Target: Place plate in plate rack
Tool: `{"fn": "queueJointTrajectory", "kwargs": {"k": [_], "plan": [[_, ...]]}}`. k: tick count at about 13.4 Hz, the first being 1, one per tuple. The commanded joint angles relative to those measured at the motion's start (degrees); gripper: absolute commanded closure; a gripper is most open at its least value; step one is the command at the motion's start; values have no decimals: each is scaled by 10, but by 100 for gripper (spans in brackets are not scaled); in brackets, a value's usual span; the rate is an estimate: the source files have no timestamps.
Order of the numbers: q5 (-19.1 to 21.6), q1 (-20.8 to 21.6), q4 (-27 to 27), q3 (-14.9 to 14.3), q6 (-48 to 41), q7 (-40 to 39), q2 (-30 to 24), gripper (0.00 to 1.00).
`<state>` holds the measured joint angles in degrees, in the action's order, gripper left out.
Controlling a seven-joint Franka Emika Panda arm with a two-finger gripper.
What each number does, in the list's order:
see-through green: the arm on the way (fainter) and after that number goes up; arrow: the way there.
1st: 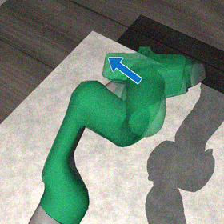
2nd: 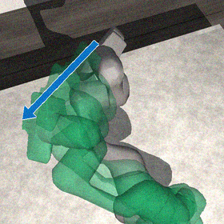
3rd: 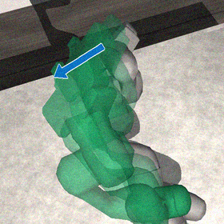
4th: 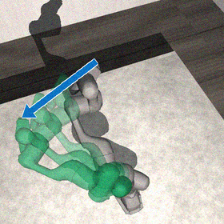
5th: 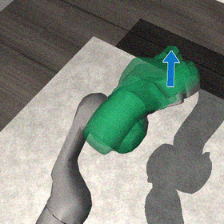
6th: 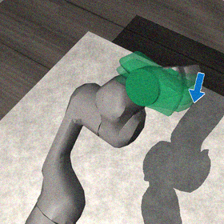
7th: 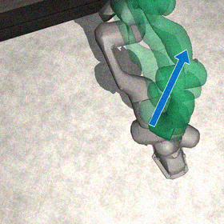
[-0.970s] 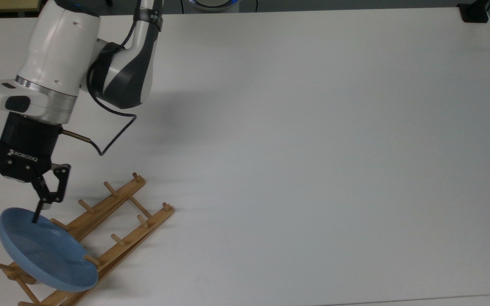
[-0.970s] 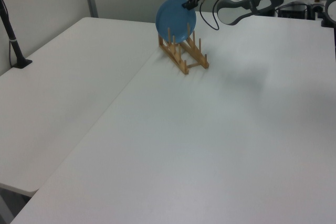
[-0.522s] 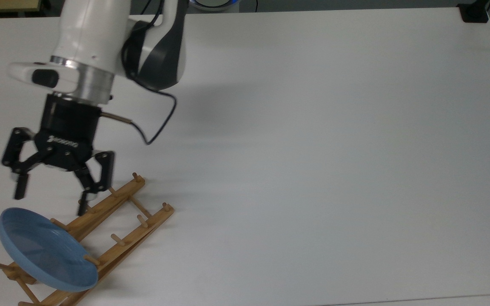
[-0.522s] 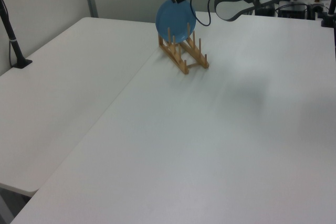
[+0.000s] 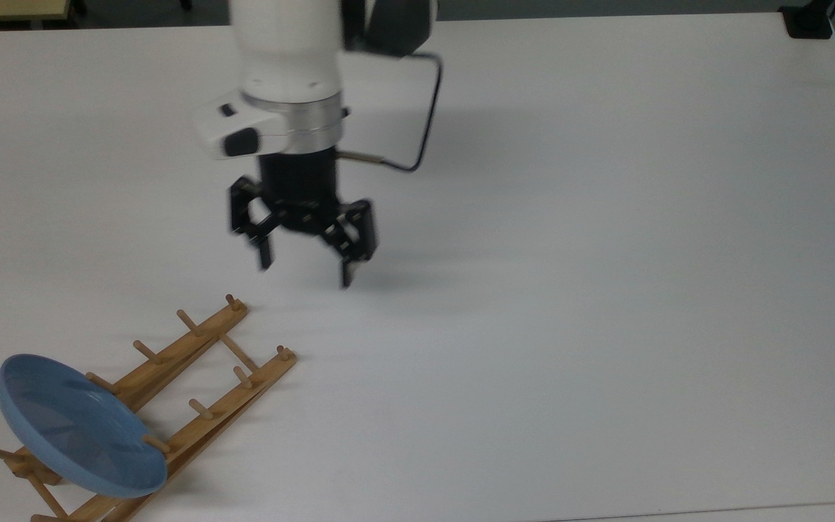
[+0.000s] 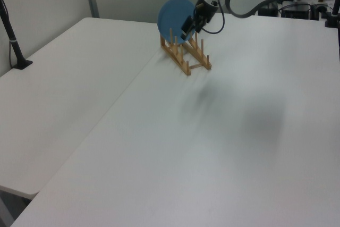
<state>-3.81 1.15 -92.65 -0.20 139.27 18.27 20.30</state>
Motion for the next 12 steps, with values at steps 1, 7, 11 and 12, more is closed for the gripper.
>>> {"fn": "queueJointTrajectory", "kwargs": {"k": [1,7,11,12], "plan": [[1,1,-36,40,-232,14,-66,0],[20,-4,-32,55,-425,-85,-111,0],[33,-13,-17,44,-426,-89,-116,0],[31,-11,-17,44,-426,-89,-113,0]]}}
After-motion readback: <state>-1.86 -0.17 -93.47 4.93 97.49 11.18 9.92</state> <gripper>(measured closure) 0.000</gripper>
